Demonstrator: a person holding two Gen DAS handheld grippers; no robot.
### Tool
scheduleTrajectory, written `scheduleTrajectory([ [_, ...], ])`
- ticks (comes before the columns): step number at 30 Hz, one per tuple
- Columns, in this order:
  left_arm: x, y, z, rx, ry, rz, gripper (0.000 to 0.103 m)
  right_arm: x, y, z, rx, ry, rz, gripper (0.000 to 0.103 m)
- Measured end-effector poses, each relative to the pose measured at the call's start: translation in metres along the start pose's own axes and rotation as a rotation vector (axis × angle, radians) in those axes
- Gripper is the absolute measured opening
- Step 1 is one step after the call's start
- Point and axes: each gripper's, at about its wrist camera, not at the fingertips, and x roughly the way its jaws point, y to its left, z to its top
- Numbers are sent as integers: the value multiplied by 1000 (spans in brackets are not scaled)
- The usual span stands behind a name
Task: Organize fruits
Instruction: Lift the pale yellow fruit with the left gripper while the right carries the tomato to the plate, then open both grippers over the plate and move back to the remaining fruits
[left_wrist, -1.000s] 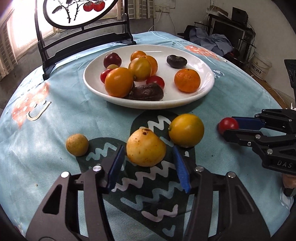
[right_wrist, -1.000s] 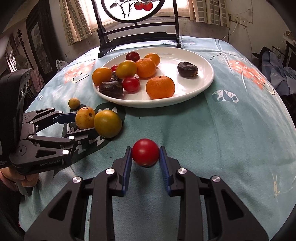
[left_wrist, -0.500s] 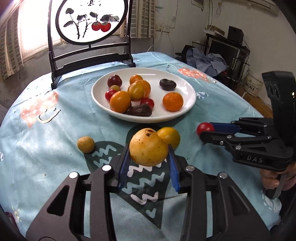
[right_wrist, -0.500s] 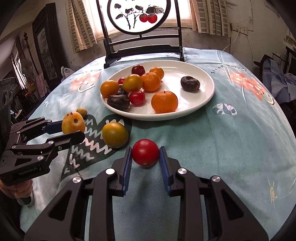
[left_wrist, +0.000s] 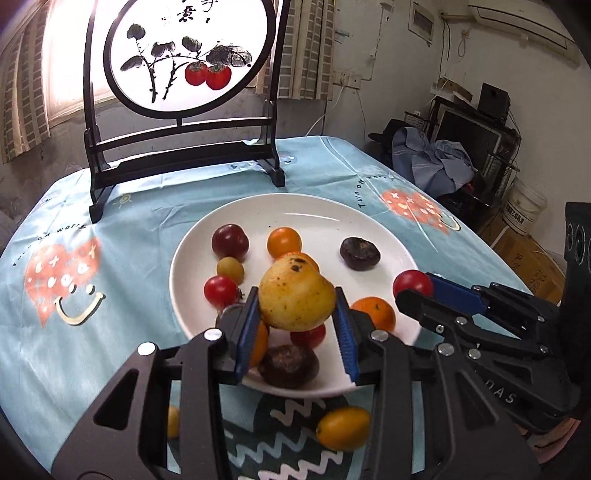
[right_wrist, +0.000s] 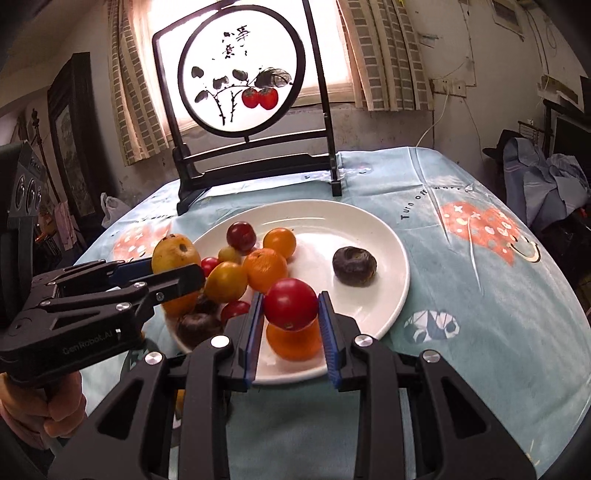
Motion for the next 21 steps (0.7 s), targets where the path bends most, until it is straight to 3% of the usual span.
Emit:
scheduleTrajectory([
  [3, 17, 5, 12, -7, 23, 22, 41, 18, -5, 11, 6, 11, 15, 30],
  [4, 19, 7, 16, -20, 32, 31, 54, 22, -5, 13, -1, 9, 13, 33],
  [5, 16, 10, 18, -32, 29, 53, 74, 24, -5, 15, -7, 9, -1, 43],
  [6, 9, 14, 20, -45, 5, 94, 85, 21, -5, 15, -7, 0, -28, 53],
  [7, -3, 19, 21, -56, -37, 104, 97, 17, -4, 15, -10, -11, -34, 55],
  [9, -28, 29, 19, -82, -94, 115, 98, 4, 0, 14, -20, -28, -6, 55],
  [12, -57, 48, 7, -124, -109, 151, 101, -15, 11, 9, -30, -34, 48, 55],
  [17, -86, 84, -36, -258, -101, 250, 101, -18, 42, -18, -51, 59, 145, 56],
  [19, -89, 97, -55, -296, -102, 327, 101, -12, 56, -29, -95, 105, 148, 56],
  [21, -85, 106, -67, -311, -80, 483, 101, -7, 67, -39, -147, 139, 129, 56],
])
